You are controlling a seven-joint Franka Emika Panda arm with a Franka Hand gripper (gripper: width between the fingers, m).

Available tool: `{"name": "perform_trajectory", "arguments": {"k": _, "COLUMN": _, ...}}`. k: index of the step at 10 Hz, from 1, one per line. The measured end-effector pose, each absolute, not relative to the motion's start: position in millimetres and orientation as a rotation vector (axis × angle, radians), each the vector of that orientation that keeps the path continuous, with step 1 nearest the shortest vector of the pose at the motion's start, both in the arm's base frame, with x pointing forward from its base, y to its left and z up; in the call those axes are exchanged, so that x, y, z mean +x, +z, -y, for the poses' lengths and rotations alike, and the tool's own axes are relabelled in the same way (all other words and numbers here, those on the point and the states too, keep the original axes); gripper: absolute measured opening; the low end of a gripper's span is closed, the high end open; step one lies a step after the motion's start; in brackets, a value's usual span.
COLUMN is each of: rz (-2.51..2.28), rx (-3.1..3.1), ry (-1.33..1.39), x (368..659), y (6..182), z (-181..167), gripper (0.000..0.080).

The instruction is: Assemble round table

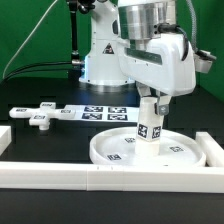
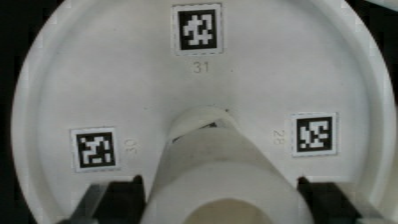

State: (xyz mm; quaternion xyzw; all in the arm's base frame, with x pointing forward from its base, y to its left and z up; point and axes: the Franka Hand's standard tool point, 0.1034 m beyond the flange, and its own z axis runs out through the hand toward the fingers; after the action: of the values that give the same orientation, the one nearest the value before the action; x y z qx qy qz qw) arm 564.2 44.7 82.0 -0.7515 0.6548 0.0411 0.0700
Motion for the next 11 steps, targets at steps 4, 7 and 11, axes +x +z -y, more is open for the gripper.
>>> {"name": "perform_trajectory", "arguments": {"k": 4, "rz": -2.367, "rx": -1.716, "ry": 0.161, "x": 564.7, "y": 81.4, "z": -39.0, "gripper": 0.0409}}
{"name": "perform_trajectory", "arguments": {"k": 7, "rz": -2.374, "rx": -1.698, "ry": 0.168, "x": 564.8, "y": 81.3, "z": -39.9, "gripper": 0.0409}}
{"name": "perform_trajectory", "arguments": {"k": 11, "rz": -2.135, "rx": -1.999, "ry": 0.168, "x": 565.4, "y": 82.2, "z": -51.1, "gripper": 0.0637}}
